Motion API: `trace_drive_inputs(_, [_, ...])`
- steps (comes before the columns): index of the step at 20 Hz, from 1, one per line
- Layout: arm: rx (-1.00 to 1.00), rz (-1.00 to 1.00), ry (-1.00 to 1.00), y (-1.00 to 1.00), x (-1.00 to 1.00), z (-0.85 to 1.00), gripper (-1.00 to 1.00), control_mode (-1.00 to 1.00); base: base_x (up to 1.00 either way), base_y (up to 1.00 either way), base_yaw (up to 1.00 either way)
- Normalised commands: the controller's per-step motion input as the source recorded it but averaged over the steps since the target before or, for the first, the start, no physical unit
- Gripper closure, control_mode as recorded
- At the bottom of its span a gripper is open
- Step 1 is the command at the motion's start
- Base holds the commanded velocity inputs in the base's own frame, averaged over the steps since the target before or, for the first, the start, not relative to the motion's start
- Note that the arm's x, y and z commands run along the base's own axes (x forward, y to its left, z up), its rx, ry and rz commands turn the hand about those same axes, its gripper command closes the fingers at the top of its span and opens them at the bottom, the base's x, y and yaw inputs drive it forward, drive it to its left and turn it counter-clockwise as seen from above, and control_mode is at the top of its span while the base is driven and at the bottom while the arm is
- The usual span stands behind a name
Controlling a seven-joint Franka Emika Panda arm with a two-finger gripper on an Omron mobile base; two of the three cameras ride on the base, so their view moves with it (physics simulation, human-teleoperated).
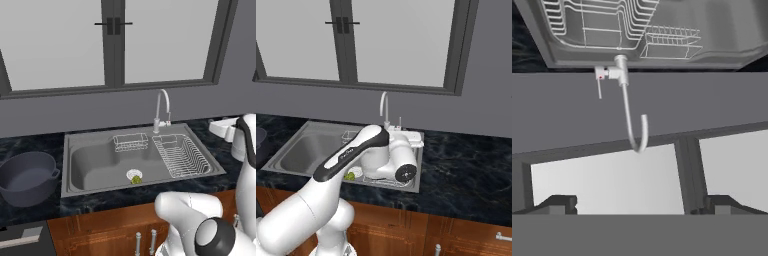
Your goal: Dump the broccoli from the pot into the sink. Then turn on the water and wash the broccoli. Then turn off the water and put the broccoli back in the pot.
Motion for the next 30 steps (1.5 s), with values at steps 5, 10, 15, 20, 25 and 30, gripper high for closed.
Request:
trace_drive_inputs(5, [-0.07, 0.0, 0.0, 0.02, 0.13, -0.06, -1.0, -1.0, 0.0, 0.0, 0.0])
trace_drive_inputs(10, [-0.05, 0.0, 0.01, 0.0, 0.09, -0.11, -1.0, -1.0, 0.0, 0.0, 0.0])
trace_drive_inputs(15, [-0.01, 0.0, 0.02, 0.01, 0.12, -0.06, -1.0, -1.0, 0.0, 0.0, 0.0])
trace_drive_inputs(20, [0.0, 0.0, 0.06, 0.0, 0.15, -0.17, -1.0, -1.0, 0.0, 0.0, 0.0])
trace_drive_inputs(25, [0.0, 0.0, 0.06, 0.01, 0.19, -0.26, -1.0, -1.0, 0.0, 0.0, 0.0])
trace_drive_inputs(30, [0.0, 0.0, 0.01, 0.04, 0.18, -0.17, -1.0, -1.0, 0.0, 0.0, 0.0])
